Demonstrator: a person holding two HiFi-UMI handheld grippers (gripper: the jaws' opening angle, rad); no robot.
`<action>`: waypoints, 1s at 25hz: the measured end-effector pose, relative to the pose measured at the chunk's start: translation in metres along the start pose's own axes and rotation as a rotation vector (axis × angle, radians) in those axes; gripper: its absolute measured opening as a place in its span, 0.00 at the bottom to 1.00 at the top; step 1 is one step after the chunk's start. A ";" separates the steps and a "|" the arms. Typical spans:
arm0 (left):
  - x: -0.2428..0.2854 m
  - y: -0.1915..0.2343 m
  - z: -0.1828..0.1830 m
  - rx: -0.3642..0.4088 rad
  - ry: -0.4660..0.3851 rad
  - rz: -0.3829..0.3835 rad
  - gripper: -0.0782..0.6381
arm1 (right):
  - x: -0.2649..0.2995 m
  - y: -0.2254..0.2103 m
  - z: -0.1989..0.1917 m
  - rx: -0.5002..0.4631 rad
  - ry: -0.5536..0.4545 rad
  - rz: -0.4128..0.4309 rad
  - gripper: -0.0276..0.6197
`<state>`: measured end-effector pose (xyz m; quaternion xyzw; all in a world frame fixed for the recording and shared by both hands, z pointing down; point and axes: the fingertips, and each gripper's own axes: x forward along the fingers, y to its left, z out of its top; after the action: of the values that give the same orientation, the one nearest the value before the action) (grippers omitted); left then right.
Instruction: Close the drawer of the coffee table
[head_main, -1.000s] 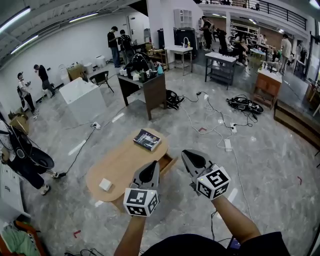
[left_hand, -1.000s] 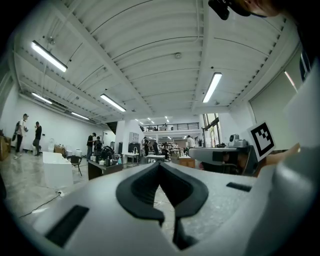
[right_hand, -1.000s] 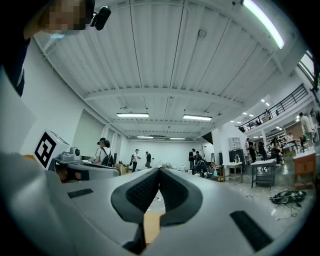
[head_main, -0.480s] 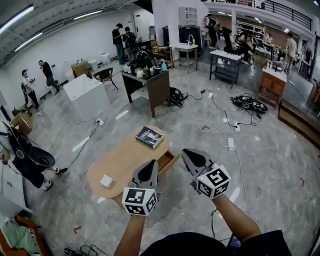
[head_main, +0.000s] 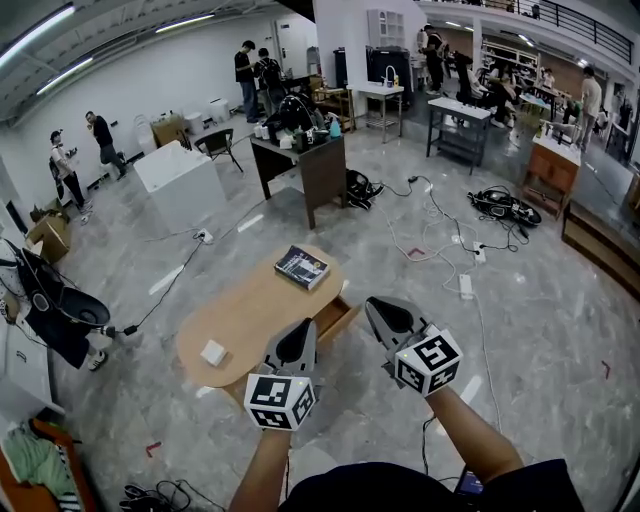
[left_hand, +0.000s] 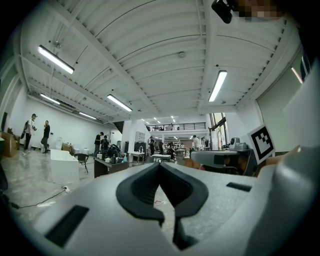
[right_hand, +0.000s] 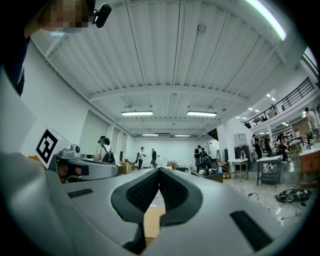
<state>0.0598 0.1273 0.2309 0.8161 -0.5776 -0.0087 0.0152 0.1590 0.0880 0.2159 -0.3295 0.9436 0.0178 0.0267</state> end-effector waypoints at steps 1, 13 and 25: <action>0.000 0.001 -0.002 -0.003 0.003 0.003 0.11 | 0.000 0.001 -0.001 0.002 0.000 0.003 0.06; -0.005 0.013 -0.005 0.000 0.028 0.033 0.11 | 0.010 0.003 -0.010 0.027 0.007 0.019 0.06; 0.019 0.039 0.008 0.011 0.013 0.025 0.11 | 0.040 -0.008 -0.007 0.031 -0.006 0.016 0.06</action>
<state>0.0290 0.0958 0.2249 0.8089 -0.5878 0.0001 0.0148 0.1321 0.0568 0.2206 -0.3213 0.9464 0.0042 0.0343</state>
